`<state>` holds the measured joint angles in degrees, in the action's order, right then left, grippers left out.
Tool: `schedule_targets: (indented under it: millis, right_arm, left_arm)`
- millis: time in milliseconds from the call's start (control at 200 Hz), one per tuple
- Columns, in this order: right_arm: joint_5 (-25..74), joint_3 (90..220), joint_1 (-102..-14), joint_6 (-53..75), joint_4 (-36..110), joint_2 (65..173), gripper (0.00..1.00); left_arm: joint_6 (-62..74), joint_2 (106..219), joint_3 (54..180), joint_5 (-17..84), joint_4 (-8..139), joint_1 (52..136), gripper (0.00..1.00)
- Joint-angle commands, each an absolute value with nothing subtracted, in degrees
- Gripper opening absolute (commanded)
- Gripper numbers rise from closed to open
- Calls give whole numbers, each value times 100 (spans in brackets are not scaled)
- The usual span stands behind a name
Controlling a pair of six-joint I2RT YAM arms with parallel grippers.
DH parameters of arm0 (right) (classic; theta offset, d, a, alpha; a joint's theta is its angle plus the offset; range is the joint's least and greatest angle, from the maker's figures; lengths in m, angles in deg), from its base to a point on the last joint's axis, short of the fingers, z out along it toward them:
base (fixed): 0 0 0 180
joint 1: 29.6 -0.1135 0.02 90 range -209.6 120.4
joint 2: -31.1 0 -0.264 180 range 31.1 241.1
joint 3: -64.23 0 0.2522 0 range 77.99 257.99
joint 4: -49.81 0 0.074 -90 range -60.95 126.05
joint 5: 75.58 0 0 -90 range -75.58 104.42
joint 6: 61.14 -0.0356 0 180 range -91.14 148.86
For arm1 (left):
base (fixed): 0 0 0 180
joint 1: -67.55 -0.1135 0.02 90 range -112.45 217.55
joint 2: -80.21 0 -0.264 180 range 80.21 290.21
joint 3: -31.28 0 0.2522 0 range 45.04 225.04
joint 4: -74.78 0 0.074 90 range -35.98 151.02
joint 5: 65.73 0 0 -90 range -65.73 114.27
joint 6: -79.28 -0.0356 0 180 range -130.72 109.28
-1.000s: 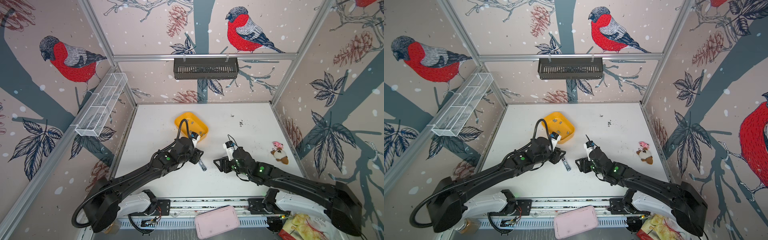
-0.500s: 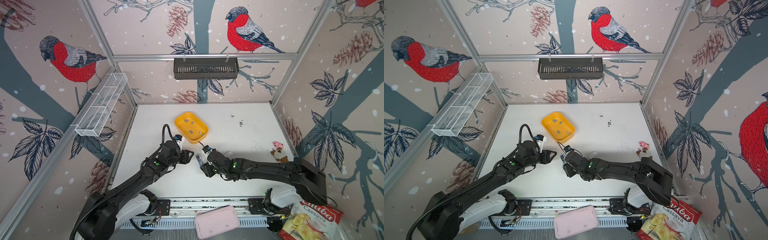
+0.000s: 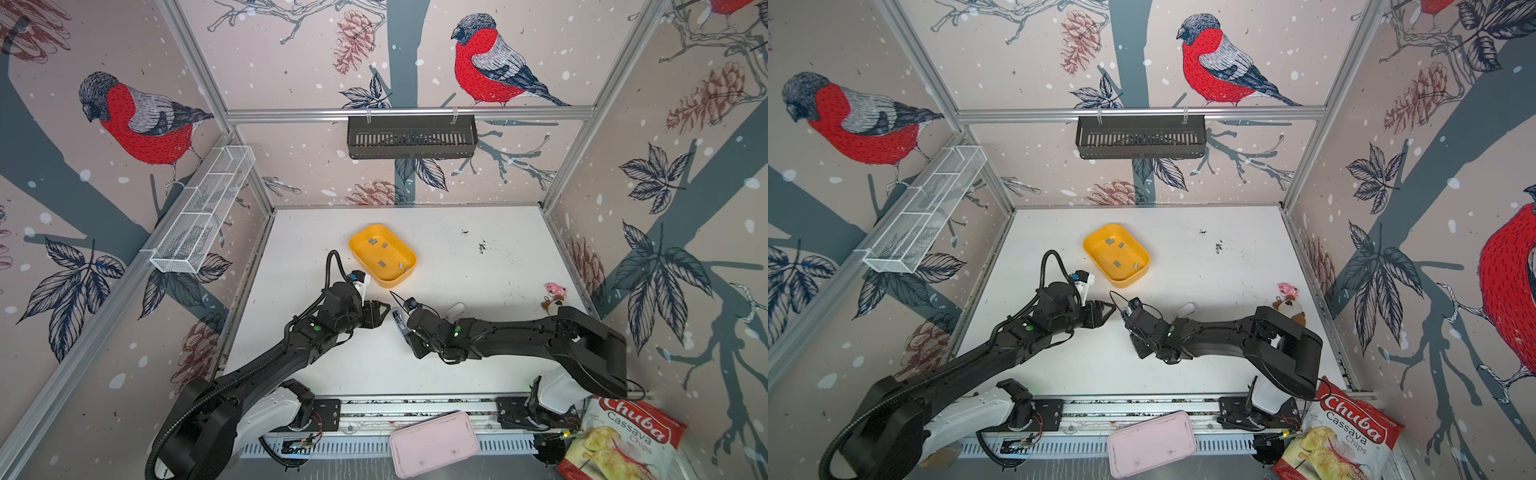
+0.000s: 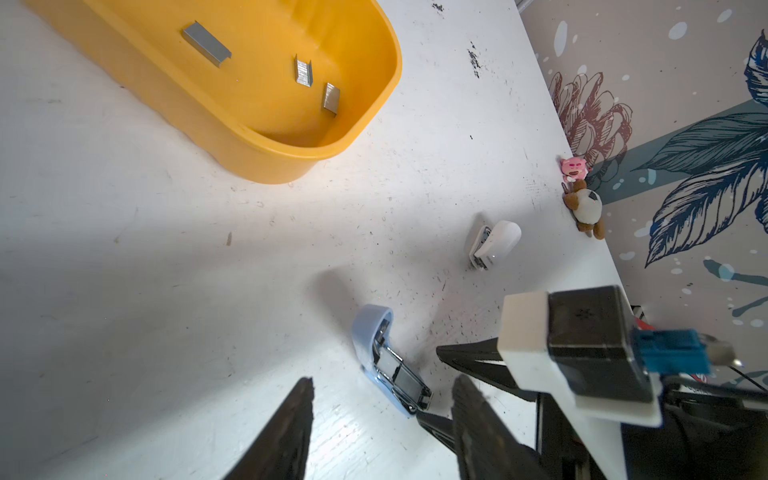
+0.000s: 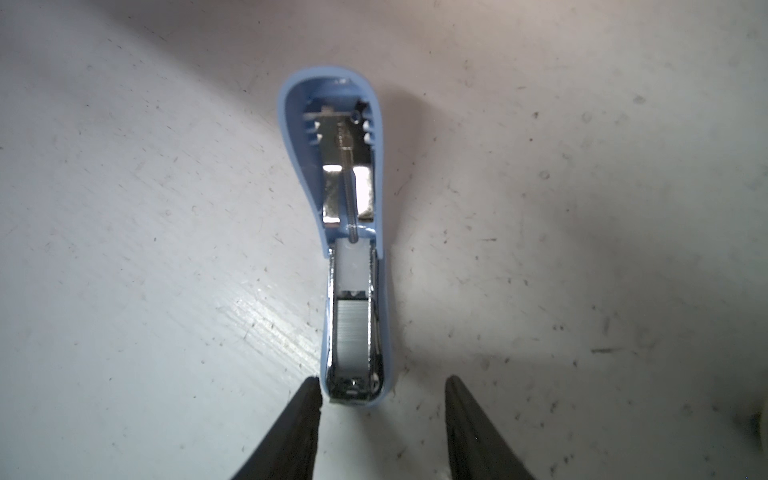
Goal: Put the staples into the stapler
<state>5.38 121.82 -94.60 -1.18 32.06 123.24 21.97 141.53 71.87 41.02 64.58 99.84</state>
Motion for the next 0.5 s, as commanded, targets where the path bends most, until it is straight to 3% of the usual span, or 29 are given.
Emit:
schedule_targets:
  millis: [0, 495]
  right_arm:
    - [398, 12186, -9464, -155, 3289, 12368, 47]
    - [350, 11982, -9361, -273, 3349, 12066, 44]
  left_arm:
    - [2284, 14212, 7224, 4268, 6781, 9969, 55]
    - [2271, 14027, 7172, 4225, 6657, 9971, 55]
